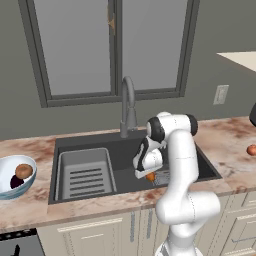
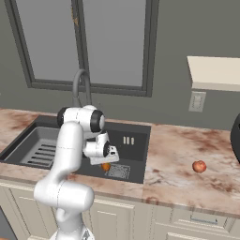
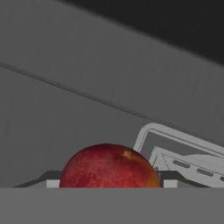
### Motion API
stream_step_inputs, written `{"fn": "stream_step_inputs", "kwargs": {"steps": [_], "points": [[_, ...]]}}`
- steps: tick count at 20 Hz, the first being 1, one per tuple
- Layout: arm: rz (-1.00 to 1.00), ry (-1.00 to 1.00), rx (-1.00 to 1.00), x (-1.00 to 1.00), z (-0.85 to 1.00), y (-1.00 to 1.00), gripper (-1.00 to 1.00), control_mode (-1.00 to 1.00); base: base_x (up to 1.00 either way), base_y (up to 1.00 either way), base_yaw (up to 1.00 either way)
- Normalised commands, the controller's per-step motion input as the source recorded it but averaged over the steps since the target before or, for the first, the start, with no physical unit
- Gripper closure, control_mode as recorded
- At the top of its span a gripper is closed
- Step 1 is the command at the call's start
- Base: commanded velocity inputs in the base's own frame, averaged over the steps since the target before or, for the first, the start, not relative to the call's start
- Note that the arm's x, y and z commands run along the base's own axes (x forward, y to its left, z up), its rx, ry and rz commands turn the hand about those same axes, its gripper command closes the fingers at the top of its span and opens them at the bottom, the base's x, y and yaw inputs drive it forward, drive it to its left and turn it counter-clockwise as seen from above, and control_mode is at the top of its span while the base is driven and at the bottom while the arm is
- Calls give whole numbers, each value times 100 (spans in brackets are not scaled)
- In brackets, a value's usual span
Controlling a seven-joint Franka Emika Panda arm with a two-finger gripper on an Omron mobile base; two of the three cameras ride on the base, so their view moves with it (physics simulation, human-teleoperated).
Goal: There is a mixed pile of frozen fruits and vegetables on the counter. Locate all the frozen vegetables and place the items in a bowl on the counter. Take all the frozen fruits and defrost them in a running sink.
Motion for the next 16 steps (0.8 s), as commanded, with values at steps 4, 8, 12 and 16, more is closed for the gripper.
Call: {"fn": "stream_step_inputs", "kwargs": {"steps": [4,8,12,16], "points": [[0,0,0,0,-4,0,-100,-100,0,0,0],[0,0,0,-5,2,-1,-100,-100,0,0,0],[-2,-1,4,-26,31,-7,-100,-100,0,0,0],[-5,-8,6,-40,66,-16,-100,-100,0,0,0]]}}
